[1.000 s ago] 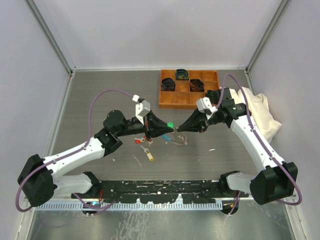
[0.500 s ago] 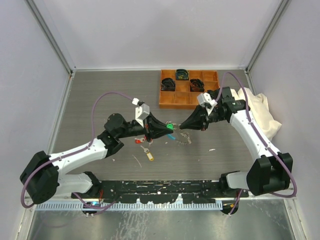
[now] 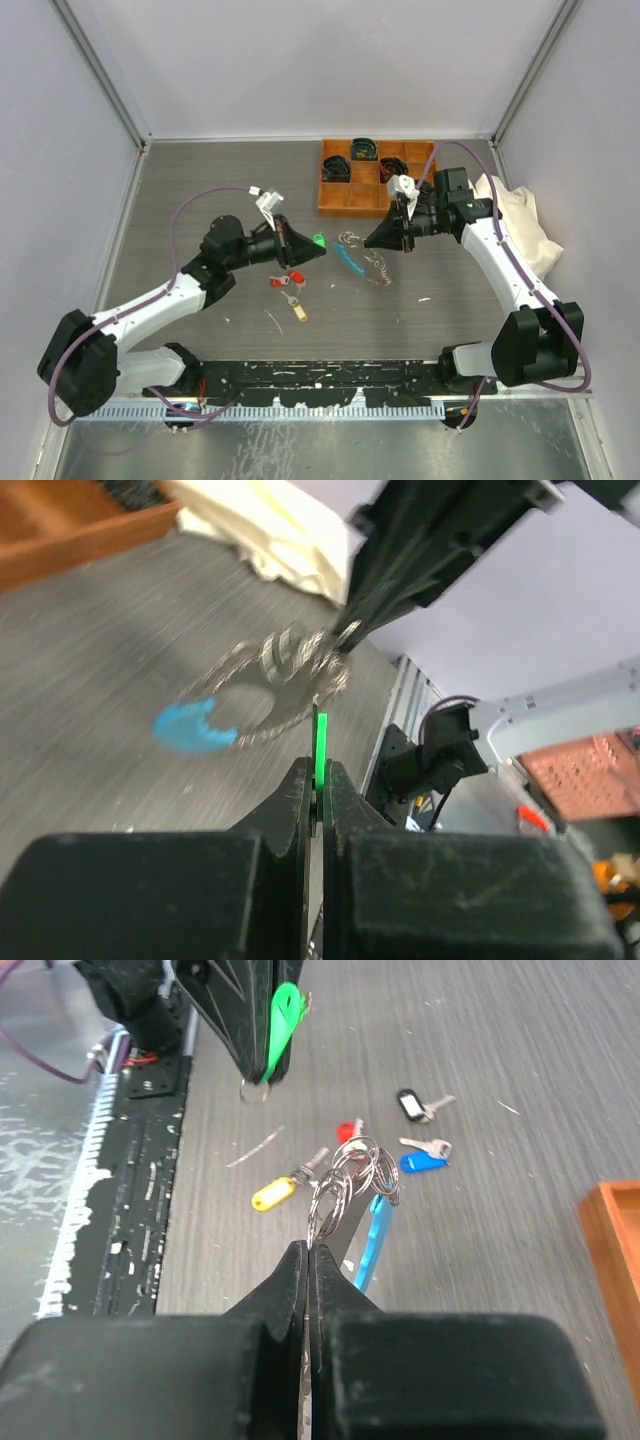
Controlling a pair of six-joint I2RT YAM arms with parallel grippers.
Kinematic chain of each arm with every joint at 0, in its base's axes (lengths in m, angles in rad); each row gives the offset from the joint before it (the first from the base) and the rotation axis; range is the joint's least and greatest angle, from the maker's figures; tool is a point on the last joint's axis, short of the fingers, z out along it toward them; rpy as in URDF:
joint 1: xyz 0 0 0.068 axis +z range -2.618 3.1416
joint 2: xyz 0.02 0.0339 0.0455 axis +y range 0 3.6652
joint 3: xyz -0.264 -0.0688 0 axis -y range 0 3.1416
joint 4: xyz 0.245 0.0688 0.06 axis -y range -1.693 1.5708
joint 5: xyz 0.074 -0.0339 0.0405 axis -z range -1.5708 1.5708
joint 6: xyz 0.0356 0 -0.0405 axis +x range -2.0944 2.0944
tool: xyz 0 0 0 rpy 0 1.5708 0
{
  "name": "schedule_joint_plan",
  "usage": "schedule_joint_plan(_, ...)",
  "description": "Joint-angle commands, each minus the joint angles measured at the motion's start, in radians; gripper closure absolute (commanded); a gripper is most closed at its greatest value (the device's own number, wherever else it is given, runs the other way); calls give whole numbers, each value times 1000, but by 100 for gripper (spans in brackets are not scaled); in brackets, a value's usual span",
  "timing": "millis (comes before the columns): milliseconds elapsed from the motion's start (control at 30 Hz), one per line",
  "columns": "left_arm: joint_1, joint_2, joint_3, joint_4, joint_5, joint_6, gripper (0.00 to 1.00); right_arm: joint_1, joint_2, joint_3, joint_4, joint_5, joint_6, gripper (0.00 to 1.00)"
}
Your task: Remove the keys from the keyring
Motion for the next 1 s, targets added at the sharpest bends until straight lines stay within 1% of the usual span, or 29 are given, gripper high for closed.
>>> schedule_joint_plan(0,97,-117,5,-353,-63,-170,100,-18,-73,-16,170,92,168,99)
schedule_joint_plan(67,142,-155,-5,-491,-94,-163,100,-27,-92,-39,236,113,235,99)
schedule_joint_plan(100,162,-171,-19,-533,-109,-157,99,-32,-97,-43,245,117,244,99)
schedule_joint_plan(233,220,-177,-29,-686,-178,-88,91,-38,-107,-57,258,142,250,99)
schedule_joint_plan(333,244,-132,-10,-761,-250,-27,90,-41,-106,-64,271,145,255,99)
schedule_joint_plan(367,248,-111,-4,-780,-269,-1,88,-41,-106,-67,273,146,256,99)
schedule_joint_plan(467,261,-65,12,-806,-347,27,85,-41,-114,-78,282,152,256,99)
schedule_joint_plan(533,261,-39,11,-797,-392,32,81,-40,-118,-91,291,153,258,99)
schedule_joint_plan(567,261,-29,8,-789,-411,32,77,-41,-119,-95,296,151,262,99)
schedule_joint_plan(600,262,-20,6,-784,-425,32,72,-41,-121,-99,302,150,266,99)
schedule_joint_plan(700,261,-22,12,-789,-471,35,52,-42,-121,-110,326,151,291,99)
schedule_joint_plan(733,261,-39,18,-797,-484,36,48,-42,-121,-110,327,151,294,99)
schedule_joint_plan(800,261,-101,15,-799,-497,39,44,-40,-124,-115,339,153,310,99)
schedule_joint_plan(900,261,-232,-8,-791,-501,39,36,-23,-123,-125,371,169,352,99)
schedule_joint_plan(967,261,-325,-26,-787,-486,32,30,11,-115,-128,390,203,380,99)
